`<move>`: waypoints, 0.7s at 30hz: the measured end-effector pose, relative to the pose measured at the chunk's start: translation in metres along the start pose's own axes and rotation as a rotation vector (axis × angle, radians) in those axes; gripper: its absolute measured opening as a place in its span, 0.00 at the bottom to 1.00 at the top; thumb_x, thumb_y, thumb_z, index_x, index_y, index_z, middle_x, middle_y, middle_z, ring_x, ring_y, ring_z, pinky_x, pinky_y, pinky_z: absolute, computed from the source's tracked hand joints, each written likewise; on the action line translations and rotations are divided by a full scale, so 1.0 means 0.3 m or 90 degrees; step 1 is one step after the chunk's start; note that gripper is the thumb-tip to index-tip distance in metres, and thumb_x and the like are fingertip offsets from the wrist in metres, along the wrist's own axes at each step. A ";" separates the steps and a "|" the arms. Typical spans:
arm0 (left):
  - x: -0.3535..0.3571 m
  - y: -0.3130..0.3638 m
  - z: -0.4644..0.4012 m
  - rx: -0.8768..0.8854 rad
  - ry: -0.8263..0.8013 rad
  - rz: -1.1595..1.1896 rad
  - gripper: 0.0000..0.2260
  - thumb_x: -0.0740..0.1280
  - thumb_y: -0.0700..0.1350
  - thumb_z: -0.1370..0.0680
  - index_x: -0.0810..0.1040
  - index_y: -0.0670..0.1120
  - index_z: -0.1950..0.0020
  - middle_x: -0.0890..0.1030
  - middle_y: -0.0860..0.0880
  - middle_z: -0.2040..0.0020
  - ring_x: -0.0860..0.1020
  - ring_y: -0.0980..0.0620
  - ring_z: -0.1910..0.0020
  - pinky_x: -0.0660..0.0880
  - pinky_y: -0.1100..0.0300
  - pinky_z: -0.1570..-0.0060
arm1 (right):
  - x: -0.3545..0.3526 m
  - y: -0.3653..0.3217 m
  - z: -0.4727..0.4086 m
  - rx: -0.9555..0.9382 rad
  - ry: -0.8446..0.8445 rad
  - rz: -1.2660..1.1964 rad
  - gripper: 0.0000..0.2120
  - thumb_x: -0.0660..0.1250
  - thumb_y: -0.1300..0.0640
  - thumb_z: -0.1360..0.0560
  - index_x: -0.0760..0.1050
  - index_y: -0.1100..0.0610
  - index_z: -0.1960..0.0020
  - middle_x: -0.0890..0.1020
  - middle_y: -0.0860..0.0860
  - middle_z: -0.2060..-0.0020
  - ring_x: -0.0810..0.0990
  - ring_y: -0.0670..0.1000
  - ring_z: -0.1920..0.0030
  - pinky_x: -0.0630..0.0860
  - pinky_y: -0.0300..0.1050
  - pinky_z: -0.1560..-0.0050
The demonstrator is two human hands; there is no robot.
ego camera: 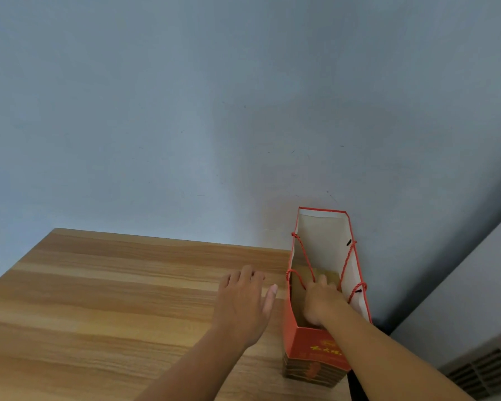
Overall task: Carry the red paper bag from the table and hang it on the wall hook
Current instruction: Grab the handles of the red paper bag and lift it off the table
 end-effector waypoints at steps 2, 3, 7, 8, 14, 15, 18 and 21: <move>-0.006 0.008 -0.008 0.010 0.006 -0.002 0.22 0.51 0.62 0.18 0.77 0.52 0.36 0.79 0.52 0.39 0.76 0.51 0.40 0.71 0.54 0.36 | -0.054 -0.002 0.023 -0.020 0.002 0.012 0.20 0.67 0.66 0.25 0.73 0.60 0.33 0.76 0.58 0.38 0.79 0.58 0.41 0.79 0.49 0.46; -0.013 0.014 -0.015 0.014 0.010 -0.003 0.23 0.51 0.62 0.18 0.77 0.52 0.37 0.79 0.53 0.40 0.76 0.51 0.41 0.71 0.54 0.37 | -0.100 -0.006 0.034 -0.036 0.012 0.015 0.17 0.67 0.67 0.25 0.76 0.61 0.37 0.80 0.57 0.44 0.81 0.57 0.47 0.79 0.48 0.51; -0.084 0.058 -0.056 0.031 0.041 -0.012 0.24 0.49 0.63 0.19 0.77 0.52 0.37 0.79 0.52 0.39 0.77 0.50 0.40 0.71 0.53 0.36 | -0.410 -0.031 0.105 -0.104 0.125 0.042 0.07 0.66 0.61 0.22 0.79 0.61 0.46 0.80 0.53 0.57 0.77 0.53 0.60 0.72 0.44 0.63; -0.111 0.079 -0.069 0.041 0.052 -0.010 0.24 0.49 0.63 0.19 0.76 0.51 0.37 0.79 0.51 0.38 0.76 0.49 0.39 0.72 0.52 0.36 | -0.497 -0.043 0.130 -0.117 0.154 0.046 0.07 0.65 0.60 0.22 0.78 0.61 0.46 0.79 0.53 0.59 0.76 0.53 0.60 0.72 0.45 0.62; -0.282 0.215 -0.146 0.076 0.117 0.054 0.30 0.49 0.68 0.20 0.73 0.49 0.32 0.78 0.50 0.38 0.76 0.47 0.39 0.72 0.49 0.34 | -0.770 -0.080 0.248 -0.096 0.227 -0.019 0.09 0.67 0.64 0.24 0.70 0.59 0.61 0.71 0.52 0.69 0.69 0.50 0.72 0.66 0.41 0.73; -0.298 0.235 -0.153 0.077 0.118 0.069 0.31 0.48 0.69 0.22 0.72 0.49 0.33 0.79 0.50 0.39 0.76 0.48 0.40 0.71 0.49 0.35 | -0.781 -0.078 0.257 -0.092 0.234 -0.044 0.11 0.67 0.66 0.25 0.69 0.58 0.63 0.71 0.53 0.69 0.70 0.50 0.72 0.66 0.41 0.73; -0.321 0.276 -0.163 0.067 0.113 0.095 0.37 0.45 0.74 0.27 0.73 0.49 0.35 0.79 0.51 0.42 0.75 0.47 0.42 0.70 0.49 0.36 | -0.788 -0.081 0.279 -0.093 0.228 -0.112 0.11 0.67 0.67 0.26 0.70 0.60 0.65 0.75 0.55 0.70 0.76 0.54 0.72 0.73 0.43 0.72; -0.318 0.282 -0.166 0.024 0.109 0.126 0.40 0.46 0.77 0.30 0.72 0.49 0.35 0.78 0.51 0.42 0.75 0.47 0.42 0.69 0.50 0.36 | -0.773 -0.079 0.289 -0.087 0.205 -0.178 0.11 0.69 0.63 0.24 0.73 0.61 0.64 0.78 0.56 0.69 0.80 0.54 0.73 0.76 0.42 0.72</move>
Point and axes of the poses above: each hand's wrist, its own z-axis away from the middle knuckle, its own x-axis out of the palm, y = z × x, the point moved 8 cm from there along -z, towards the middle knuckle
